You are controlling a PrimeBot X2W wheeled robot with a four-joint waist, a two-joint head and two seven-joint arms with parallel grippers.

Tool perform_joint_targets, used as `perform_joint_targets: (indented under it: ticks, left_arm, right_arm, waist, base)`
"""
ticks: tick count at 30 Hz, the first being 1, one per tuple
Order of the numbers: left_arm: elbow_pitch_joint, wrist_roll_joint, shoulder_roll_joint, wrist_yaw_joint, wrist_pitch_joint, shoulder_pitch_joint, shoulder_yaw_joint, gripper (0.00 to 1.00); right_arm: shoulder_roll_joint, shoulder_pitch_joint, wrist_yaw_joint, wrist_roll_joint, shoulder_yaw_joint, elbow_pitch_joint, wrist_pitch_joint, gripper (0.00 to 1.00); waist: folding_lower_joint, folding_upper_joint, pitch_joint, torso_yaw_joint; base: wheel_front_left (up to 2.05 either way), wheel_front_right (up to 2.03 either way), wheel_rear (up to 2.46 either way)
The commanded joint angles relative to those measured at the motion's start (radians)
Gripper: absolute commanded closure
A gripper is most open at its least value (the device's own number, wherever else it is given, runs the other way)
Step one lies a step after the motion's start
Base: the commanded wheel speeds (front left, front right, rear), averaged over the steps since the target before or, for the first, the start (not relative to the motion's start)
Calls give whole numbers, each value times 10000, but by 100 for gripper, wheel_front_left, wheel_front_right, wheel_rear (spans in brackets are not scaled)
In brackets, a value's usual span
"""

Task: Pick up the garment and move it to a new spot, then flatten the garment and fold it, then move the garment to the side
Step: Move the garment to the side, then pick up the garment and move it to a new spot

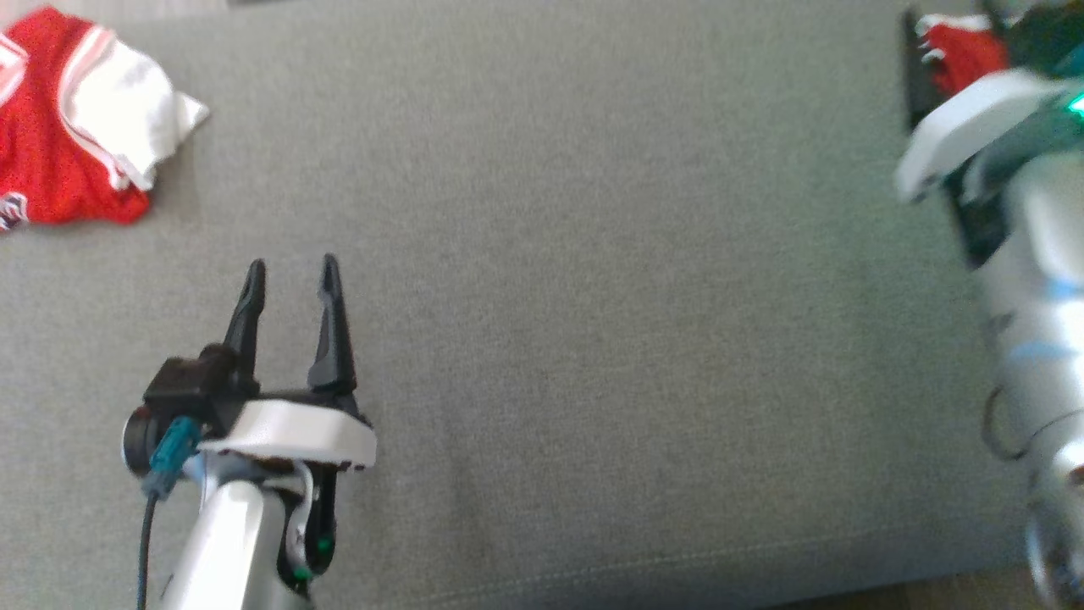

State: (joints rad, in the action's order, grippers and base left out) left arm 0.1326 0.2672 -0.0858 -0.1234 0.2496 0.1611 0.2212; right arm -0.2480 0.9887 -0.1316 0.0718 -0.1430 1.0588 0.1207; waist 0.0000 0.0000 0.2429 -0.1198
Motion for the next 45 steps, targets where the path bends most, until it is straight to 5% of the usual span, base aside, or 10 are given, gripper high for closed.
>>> perform_joint_targets:
  ticks: [1, 13, 23, 29, 45]
  left_arm:
    - [-181, 57, -20, -36, 119, -102, -448, 0]
    - [344, 110, 234, -148, 121, -1567, -907, 0]
    - [163, 237, 331, -250, 121, -2464, -738, 0]
    - [154, 261, 344, -247, 122, -2666, -742, 0]
    - [274, 187, 353, -239, 122, -2592, -734, 0]
  right_arm:
    - [305, -241, 9, 266, -341, -417, 332, 0]
    - [1448, -3472, 9, 1752, -553, -2594, 1343, 0]
    - [1888, -7138, 9, 848, 804, -5913, 1301, 0]
    - [1972, -8753, 9, 942, 706, -7619, 918, 0]
    - [1977, -9561, 9, 1280, 123, -8637, 337, 0]
  waist:
    - [0, 0, -671, 18]
    - [0, 0, -2196, 375]
    - [0, 0, -2723, 764]
    - [0, 0, -2817, 848]
    - [0, 0, -2883, 711]
  base:
    - [0, 0, 0]
    - [0, 0, 0]
    - [0, 0, 0]
    - [0, 0, 0]
    - [0, 0, 0]
